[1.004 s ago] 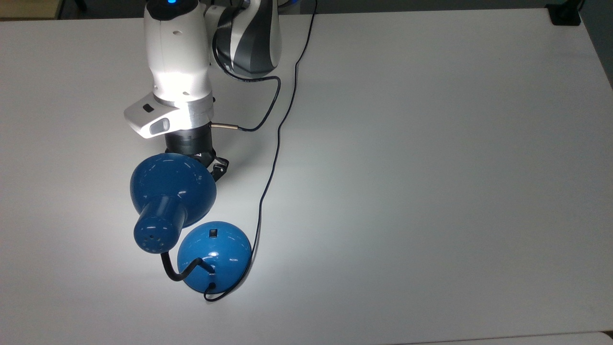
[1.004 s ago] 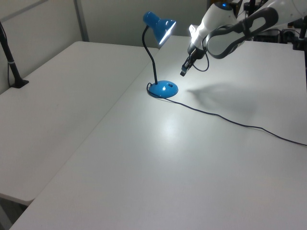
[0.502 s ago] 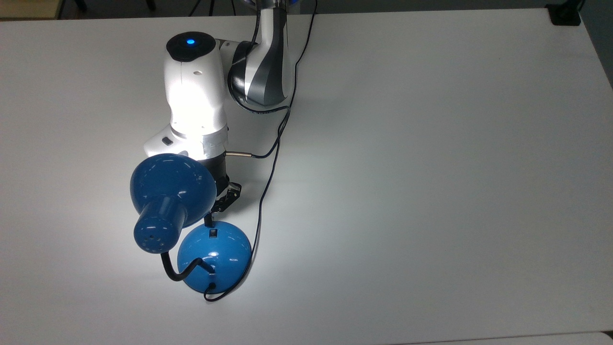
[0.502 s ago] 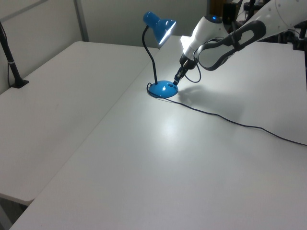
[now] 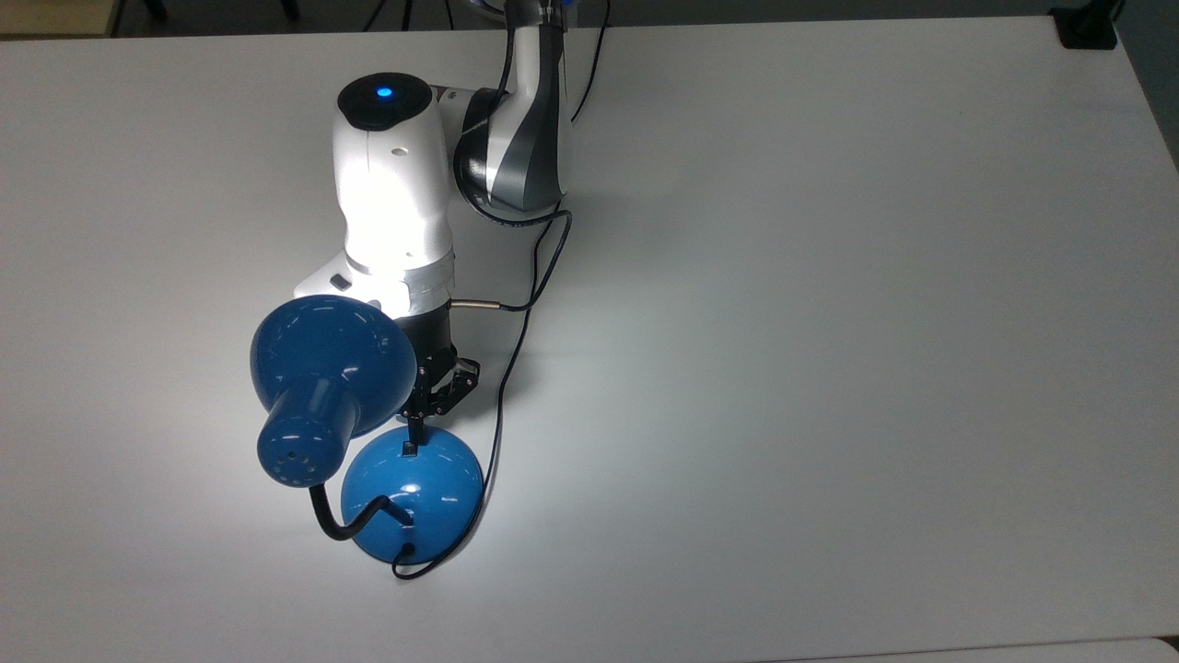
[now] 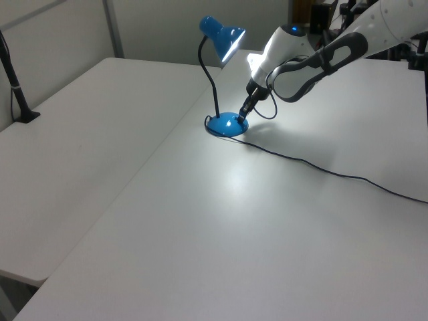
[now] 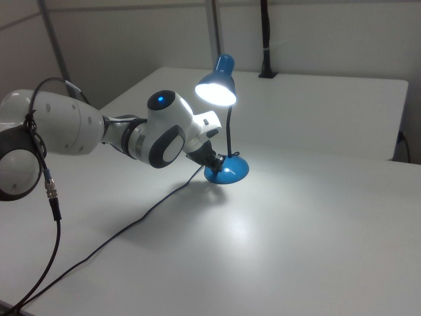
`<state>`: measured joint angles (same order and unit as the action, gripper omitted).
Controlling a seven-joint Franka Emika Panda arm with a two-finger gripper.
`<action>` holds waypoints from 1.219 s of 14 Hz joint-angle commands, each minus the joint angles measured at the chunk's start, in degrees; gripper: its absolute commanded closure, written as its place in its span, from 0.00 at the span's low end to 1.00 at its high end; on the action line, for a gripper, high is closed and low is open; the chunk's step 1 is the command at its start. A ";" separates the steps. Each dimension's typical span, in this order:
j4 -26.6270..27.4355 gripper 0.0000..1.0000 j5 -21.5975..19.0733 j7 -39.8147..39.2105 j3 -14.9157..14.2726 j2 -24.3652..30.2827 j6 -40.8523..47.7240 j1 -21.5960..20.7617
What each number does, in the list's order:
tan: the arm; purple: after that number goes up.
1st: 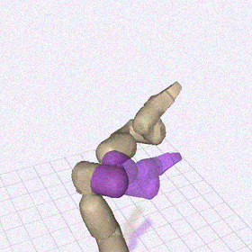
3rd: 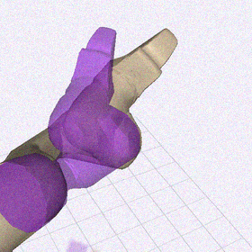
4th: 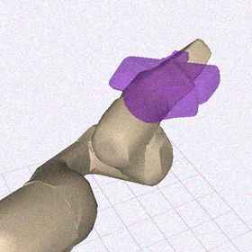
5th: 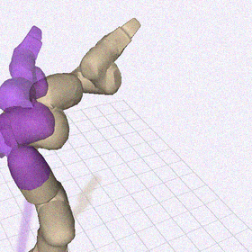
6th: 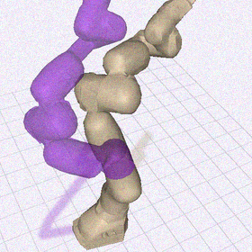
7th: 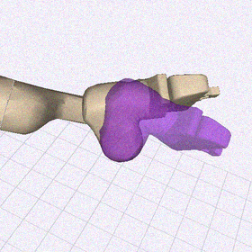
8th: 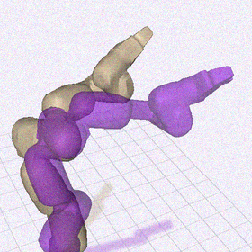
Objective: Turn off the lamp
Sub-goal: 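Press the switch on the lamp base with the gripper fingers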
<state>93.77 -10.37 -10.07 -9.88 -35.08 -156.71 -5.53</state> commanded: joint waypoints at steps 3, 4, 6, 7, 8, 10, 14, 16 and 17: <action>-0.78 1.00 -0.79 -1.36 -0.32 -1.13 -0.79 -0.36; -0.69 1.00 -0.70 -1.53 -0.32 -1.13 -0.79 -0.36; -0.25 1.00 -0.61 -1.88 -0.23 -1.13 -0.44 -0.44; 0.27 1.00 -0.61 -2.24 0.12 -1.30 -0.35 -0.36; 0.45 1.00 -0.61 -2.33 0.38 -1.48 -0.35 -0.36; 0.89 1.00 -0.61 -2.41 0.38 -1.57 0.00 -0.27; 4.74 1.00 -0.79 -2.24 0.38 2.54 0.18 -0.27; 9.31 1.00 -0.96 -1.71 0.47 7.98 1.57 -0.44; 11.07 1.00 -1.05 -1.62 0.47 11.06 4.71 -0.36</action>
<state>95.90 -10.35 -10.95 -9.74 -34.04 -156.70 -5.54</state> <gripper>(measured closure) 0.991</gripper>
